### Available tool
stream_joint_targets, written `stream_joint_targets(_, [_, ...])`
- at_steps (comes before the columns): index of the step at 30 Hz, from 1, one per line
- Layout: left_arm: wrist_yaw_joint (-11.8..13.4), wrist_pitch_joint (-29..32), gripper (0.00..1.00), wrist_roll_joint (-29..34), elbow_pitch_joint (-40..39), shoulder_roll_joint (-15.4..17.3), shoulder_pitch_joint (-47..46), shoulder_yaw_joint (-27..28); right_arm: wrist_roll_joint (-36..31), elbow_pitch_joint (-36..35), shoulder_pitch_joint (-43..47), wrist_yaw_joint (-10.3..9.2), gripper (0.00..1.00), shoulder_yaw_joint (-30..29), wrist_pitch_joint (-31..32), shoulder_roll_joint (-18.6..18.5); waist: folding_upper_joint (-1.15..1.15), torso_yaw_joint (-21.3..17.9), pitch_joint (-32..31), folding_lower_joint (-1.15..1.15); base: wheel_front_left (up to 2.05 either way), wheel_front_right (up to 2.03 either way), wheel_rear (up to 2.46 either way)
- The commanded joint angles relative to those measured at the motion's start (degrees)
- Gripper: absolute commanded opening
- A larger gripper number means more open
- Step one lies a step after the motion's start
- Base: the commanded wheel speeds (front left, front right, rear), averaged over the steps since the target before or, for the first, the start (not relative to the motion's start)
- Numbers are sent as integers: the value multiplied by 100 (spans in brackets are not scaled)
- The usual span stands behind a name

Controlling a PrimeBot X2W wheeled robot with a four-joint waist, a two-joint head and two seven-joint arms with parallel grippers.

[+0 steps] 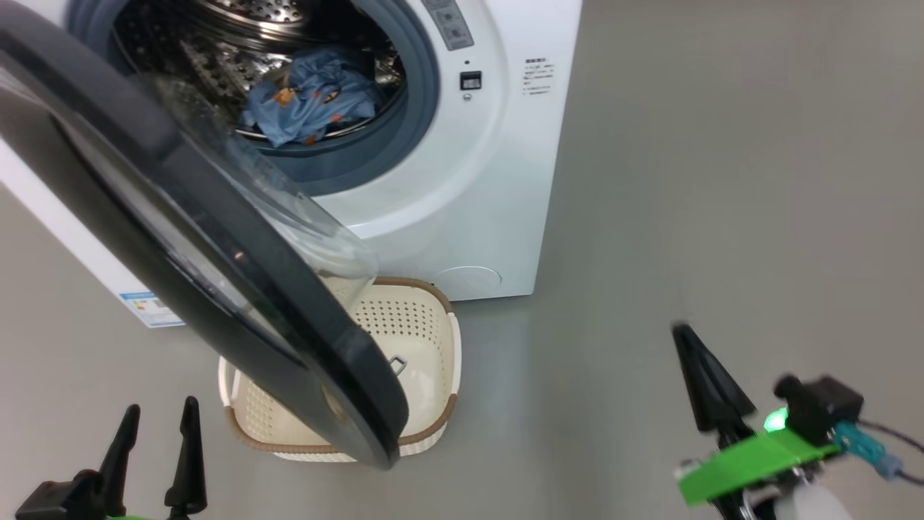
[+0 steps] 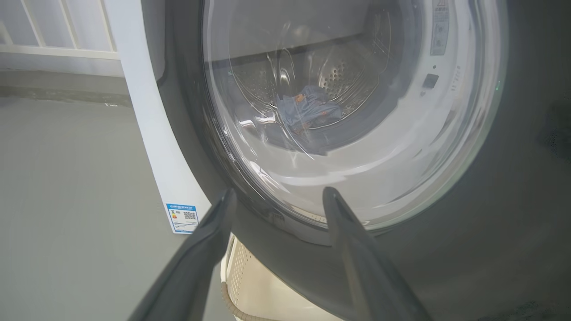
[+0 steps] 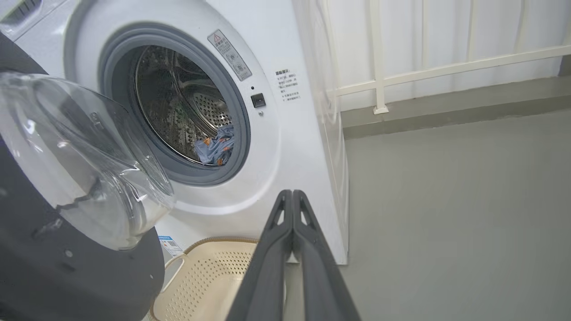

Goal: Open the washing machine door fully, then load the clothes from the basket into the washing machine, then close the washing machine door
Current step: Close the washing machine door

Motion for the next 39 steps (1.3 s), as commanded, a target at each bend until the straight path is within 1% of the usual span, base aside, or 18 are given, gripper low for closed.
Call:
stream_joint_targets(1, [-9,-37,100,37,-125,73,-87,216,25,-241,-255,9,0,194,-28,16,0,71,-43,0,0,0,0])
stream_joint_targets(5, [-9,-37,100,80,-174,-16,-38,212,146,-751,-524,9,0,487,-28,94,0,239,-99,0,0,0,0])
stream_joint_targets(6, [-9,-37,100,96,-196,-58,-9,205,196,-1037,-634,9,0,663,-28,115,0,331,-126,0,0,0,0])
stream_joint_targets(11, [-9,-37,100,125,-234,-133,28,180,304,-1752,-871,9,0,1254,-28,154,0,573,-164,0,0,0,0])
stream_joint_targets(17, [-9,-37,100,129,-245,-197,43,129,486,-2103,-1142,9,0,2399,-28,80,0,777,-200,0,0,0,0])
stream_joint_targets(20, [-9,-37,100,132,-245,-220,56,127,621,-2069,-1274,9,0,3055,-28,7,0,840,-209,0,0,0,0])
stream_joint_targets(22, [-9,-37,100,130,-242,-225,63,122,712,-1978,-1319,9,0,3387,-28,-28,0,879,-215,0,0,0,0])
stream_joint_targets(23, [-9,-37,100,130,-242,-225,63,122,712,-1978,-1319,9,0,3387,-28,-28,0,879,-215,0,0,0,0])
stream_joint_targets(28, [-9,-37,100,124,-244,-215,63,140,911,-1633,-1325,9,0,3959,-28,-114,0,955,-199,0,0,0,0])
stream_joint_targets(33, [-9,-37,100,112,-243,-218,41,170,1184,-1129,-1225,9,0,4295,-28,-150,0,988,-157,0,0,0,0])
stream_joint_targets(39, [-9,-37,100,84,-231,-249,-8,176,1337,-548,-1155,9,0,4442,-28,-158,0,993,-66,0,0,0,0])
